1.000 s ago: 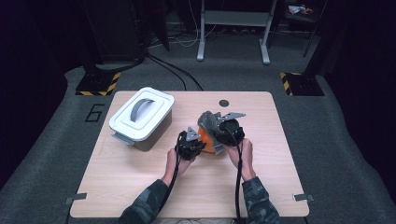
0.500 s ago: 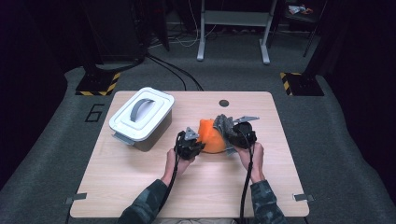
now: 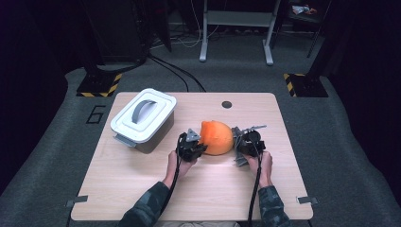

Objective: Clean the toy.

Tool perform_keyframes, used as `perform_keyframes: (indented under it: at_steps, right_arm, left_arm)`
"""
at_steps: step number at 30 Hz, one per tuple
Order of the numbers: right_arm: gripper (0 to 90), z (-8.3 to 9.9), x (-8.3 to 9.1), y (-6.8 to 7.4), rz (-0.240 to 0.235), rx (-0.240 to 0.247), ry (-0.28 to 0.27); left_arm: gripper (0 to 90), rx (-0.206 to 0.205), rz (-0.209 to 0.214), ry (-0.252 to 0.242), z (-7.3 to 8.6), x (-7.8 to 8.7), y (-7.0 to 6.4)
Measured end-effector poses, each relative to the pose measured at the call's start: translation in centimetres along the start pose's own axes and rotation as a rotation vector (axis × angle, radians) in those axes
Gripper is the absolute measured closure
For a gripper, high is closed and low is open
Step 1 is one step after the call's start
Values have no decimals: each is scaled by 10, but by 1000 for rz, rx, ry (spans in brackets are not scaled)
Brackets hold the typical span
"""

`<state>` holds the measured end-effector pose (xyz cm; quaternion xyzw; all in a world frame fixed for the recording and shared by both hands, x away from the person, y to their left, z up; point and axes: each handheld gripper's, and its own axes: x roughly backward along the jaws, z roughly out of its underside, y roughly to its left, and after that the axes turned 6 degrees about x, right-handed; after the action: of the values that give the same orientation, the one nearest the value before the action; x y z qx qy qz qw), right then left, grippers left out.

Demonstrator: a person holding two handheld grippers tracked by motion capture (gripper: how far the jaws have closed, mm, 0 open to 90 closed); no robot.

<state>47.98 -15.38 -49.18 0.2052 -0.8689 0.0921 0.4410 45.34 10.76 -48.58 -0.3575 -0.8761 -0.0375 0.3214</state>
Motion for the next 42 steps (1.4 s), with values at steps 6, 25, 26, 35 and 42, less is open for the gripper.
perform_keyframes:
  at_steps: [6, 25, 26, 35, 42]
  right_arm:
    - [742, -2, 8, -1, 11, -2, -15]
    - [741, -59, 41, 74, -67, 224, -156]
    - [741, -59, 41, 74, -67, 224, -156]
    - [741, -42, 44, 48, -50, 155, -155]
    - [741, -22, 37, 23, -15, 95, -122]
  left_arm:
    - [839, 1, -4, 2, 0, 1, 1]
    - [838, 6, -1, 5, 0, -1, 2]
    - [838, 5, -1, 4, 0, -1, 2]
    - [839, -1, 1, 13, -1, -1, 0]
    - [839, 8, 8, 9, 0, -1, 0]
